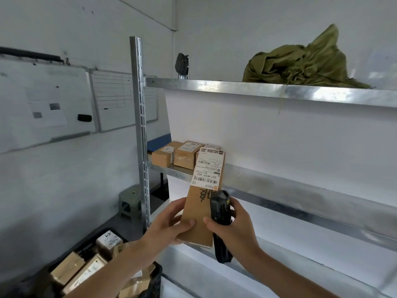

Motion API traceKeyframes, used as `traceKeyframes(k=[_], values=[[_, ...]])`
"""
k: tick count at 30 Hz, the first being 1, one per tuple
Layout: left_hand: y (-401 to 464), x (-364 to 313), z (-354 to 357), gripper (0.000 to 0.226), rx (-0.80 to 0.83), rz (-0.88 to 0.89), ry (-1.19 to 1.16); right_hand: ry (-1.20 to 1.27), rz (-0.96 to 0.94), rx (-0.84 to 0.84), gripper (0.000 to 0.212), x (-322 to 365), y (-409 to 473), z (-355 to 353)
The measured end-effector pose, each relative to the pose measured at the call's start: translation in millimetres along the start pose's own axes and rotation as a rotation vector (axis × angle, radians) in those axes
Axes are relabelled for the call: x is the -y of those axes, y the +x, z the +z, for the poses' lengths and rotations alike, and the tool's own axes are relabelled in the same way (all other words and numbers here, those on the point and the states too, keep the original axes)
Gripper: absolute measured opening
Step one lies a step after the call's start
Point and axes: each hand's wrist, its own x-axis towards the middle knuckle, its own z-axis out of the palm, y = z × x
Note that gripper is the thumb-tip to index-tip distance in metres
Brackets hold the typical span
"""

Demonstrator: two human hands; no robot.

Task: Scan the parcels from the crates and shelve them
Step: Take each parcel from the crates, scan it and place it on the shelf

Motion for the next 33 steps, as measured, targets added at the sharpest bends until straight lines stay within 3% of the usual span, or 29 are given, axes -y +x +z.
traceKeyframes(k=[10, 17, 27, 29, 33], values=[[-16, -10, -2, 0.055, 0.001, -0.065, 0.011, 0.007, -0.01, -0.01, 0.064, 17, -22, -15], [-31, -29, -30, 0.035, -0.026, -0.025, 0.073, -0.125, -0.084, -0.047, 0.062, 49, -7, -53], [-44, -41, -46, 0.042, -0.045, 0.004, 0.103, -0.121, -0.113, -0.079, 0.055, 63, 7, -66], [-43, -39, -47, 0.056, -0.117, 0.027, 0.078, -0.107, -0.1, -0.082, 0.063, 60, 7, -65], [-34, -32, -47, 0.062, -0.381, 0.019, -0.013, -0.11, -0.089, -0.116, 0.068, 51, 7, -67]])
